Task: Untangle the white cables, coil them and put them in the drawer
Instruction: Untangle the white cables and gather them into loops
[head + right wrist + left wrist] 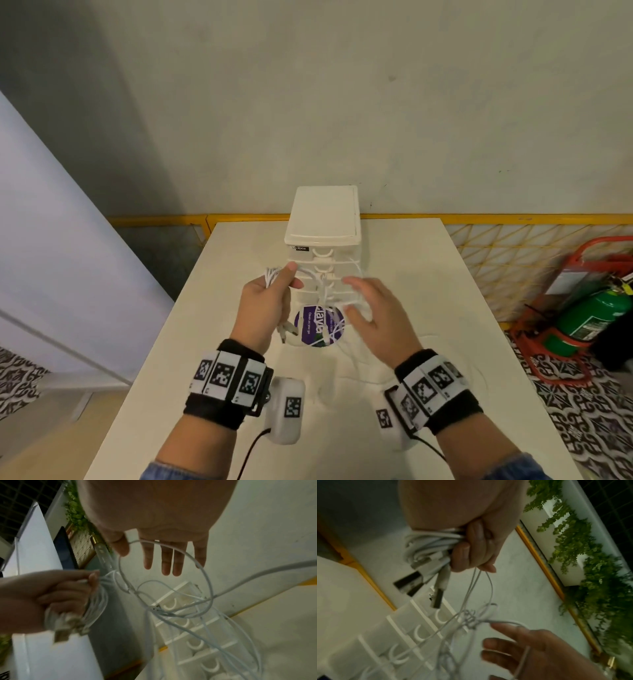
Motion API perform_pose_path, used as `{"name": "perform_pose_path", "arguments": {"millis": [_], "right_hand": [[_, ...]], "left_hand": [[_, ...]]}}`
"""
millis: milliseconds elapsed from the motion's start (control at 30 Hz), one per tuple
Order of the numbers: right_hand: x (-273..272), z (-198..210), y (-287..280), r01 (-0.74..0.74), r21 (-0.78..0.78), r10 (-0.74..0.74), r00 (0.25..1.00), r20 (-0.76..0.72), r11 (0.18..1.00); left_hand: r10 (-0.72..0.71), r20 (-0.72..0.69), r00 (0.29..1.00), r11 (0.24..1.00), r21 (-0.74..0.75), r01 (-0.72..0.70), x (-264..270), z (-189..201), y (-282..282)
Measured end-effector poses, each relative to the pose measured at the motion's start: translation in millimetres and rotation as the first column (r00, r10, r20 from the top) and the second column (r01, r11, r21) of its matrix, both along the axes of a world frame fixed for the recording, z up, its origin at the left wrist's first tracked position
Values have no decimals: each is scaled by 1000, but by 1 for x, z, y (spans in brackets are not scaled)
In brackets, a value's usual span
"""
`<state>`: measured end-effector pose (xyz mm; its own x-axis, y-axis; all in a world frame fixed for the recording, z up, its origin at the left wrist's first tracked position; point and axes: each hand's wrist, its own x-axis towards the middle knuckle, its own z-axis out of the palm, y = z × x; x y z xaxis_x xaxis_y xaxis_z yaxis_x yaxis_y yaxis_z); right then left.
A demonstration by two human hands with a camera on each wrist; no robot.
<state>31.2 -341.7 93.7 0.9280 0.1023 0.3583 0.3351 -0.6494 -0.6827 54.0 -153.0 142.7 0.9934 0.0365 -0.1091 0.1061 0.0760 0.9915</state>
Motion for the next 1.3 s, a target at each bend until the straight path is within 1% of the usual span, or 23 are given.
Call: {"name": "perform_pose_path", "arguments": {"millis": [67, 133, 200, 267, 300, 367, 467, 500, 533, 567, 600, 667, 700, 767, 867, 967, 1000, 1067, 1100, 1133, 1233, 1267, 1300], "right_hand": [[-2, -5, 12, -42, -22, 38, 989, -140, 999], [-2, -15, 22, -61, 43, 71, 952, -296, 997], [1, -24, 29, -116, 124, 156, 905, -395, 986], [2, -28, 34, -172, 217, 254, 858, -446, 961], [2, -28, 34, -160, 255, 263, 856, -445, 953], [3, -25, 31, -52, 256, 161, 891, -425, 965], [10, -25, 19, 82, 46, -60, 930, -362, 996], [13, -26, 12, 94, 0, -89, 934, -345, 996], [15, -25, 6, 88, -8, -85, 935, -345, 996], [16, -23, 1, 68, 42, -50, 938, -343, 997], [16, -19, -2, 58, 133, -8, 937, -349, 989], [13, -9, -6, 78, 352, 51, 938, -342, 933], [12, -4, -5, 101, 435, 49, 946, -320, 895], [12, 3, -4, 120, 524, 40, 958, -283, 843], [8, 11, 3, 76, 561, 112, 950, -293, 824], [5, 13, 9, 58, 596, 177, 928, -327, 801], [5, 13, 10, 62, 578, 158, 933, -322, 814], [5, 15, 6, 104, 517, 64, 953, -296, 850], [6, 16, 2, 133, 507, 22, 957, -289, 851], [7, 17, -4, 154, 530, 9, 956, -294, 834], [3, 22, -15, 157, 705, 147, 925, -350, 692], [1, 23, -18, 155, 711, 164, 919, -358, 686], [1, 23, -21, 145, 666, 141, 924, -356, 732]], "left_hand": [[-55, 15, 998, 998, -35, 56, -3, 3, -6], [-110, 32, 993, 993, -46, 112, -5, 5, -11], [-152, 42, 987, 986, -65, 155, -8, 5, -14], [-181, 53, 982, 980, -78, 184, -9, 6, -14], [-189, 59, 980, 978, -77, 193, -9, 7, -12], [-197, 56, 979, 977, -70, 200, -8, 8, -7], [-204, 38, 978, 978, -30, 205, -7, 10, 3], [-187, 33, 982, 982, -10, 187, -6, 10, 6], [-154, 29, 988, 988, 13, 154, -4, 9, 9], [-108, 20, 994, 993, 41, 107, -1, 8, 13], [-60, 6, 998, 996, 71, 59, 1, 6, 16], [11, -25, 1000, 992, 129, -7, 5, 0, 18], [17, -34, 999, 988, 152, -12, 4, -2, 16], [-46, -41, 998, 982, 182, 52, 1, -6, 8], [-200, -58, 978, 950, 234, 209, -9, -6, -11], [-249, -52, 967, 934, 253, 254, -14, -9, -26], [-234, -44, 971, 932, 274, 237, -14, -11, -26], [-173, -43, 984, 914, 365, 177, -8, -13, -19], [-133, -41, 990, 897, 420, 138, -3, -14, -13], [-99, -25, 995, 878, 469, 99, 2, -15, -6], [-26, 126, 992, 784, 618, -58, 13, -15, 10], [-25, 176, 984, 754, 649, -97, 16, -16, 14], [-30, 210, 977, 729, 674, -123, 18, -16, 18]]}}
